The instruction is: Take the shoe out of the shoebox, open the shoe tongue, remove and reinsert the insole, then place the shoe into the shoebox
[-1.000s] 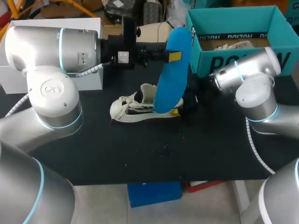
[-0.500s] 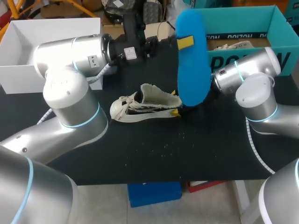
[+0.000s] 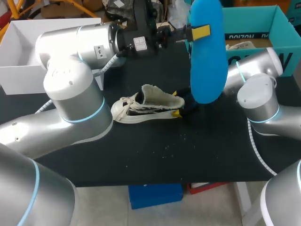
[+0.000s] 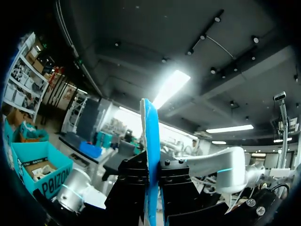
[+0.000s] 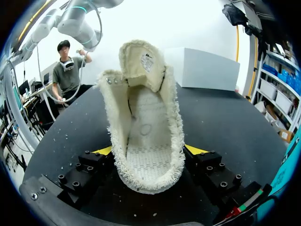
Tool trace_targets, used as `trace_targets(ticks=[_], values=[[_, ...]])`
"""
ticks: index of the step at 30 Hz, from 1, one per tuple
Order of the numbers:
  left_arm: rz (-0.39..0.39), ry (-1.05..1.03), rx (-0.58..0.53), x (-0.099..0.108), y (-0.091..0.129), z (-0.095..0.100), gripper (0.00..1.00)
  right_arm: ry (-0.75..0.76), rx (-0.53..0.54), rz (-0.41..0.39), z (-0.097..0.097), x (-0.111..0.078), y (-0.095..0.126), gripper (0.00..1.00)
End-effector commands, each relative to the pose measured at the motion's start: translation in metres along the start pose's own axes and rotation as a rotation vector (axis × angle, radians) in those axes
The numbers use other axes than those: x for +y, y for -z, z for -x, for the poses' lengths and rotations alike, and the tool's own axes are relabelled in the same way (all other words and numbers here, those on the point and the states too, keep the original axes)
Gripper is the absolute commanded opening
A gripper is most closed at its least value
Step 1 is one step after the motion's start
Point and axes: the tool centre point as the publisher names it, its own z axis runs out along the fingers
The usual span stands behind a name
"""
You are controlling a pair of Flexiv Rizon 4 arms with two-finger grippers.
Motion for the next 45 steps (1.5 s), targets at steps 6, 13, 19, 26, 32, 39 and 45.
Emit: trace_targets(ticks=[6,13,19,26,32,39,45], values=[[-0.005,-0.048,-0.009,-0.014,-0.009,-0.037,0.00,-0.001,0.000,-0.001,0.003,-0.003,-0.003,0.00],[0.027,-0.059,0.003,-0.019,-0.012,-0.060,0.00,-0.001,0.000,-0.001,0.003,-0.003,-0.003,0.00],[0.039,-0.067,0.009,-0.019,-0.009,-0.072,0.00,-0.001,0.000,-0.001,0.003,-0.003,-0.003,0.00],[0.025,-0.051,0.013,-0.019,-0.008,-0.073,0.00,-0.001,0.000,-0.001,0.003,-0.003,-0.003,0.02],[0.025,-0.051,0.013,-0.019,-0.008,-0.073,0.00,-0.001,0.000,-0.001,0.003,-0.003,-0.003,0.00],[0.025,-0.051,0.013,-0.019,-0.008,-0.073,0.00,0.082,0.012,-0.184,0.010,0.005,0.015,1.00],[0.025,-0.051,0.013,-0.019,-0.008,-0.073,0.00,0.136,-0.031,-0.384,0.011,0.011,0.034,1.00]])
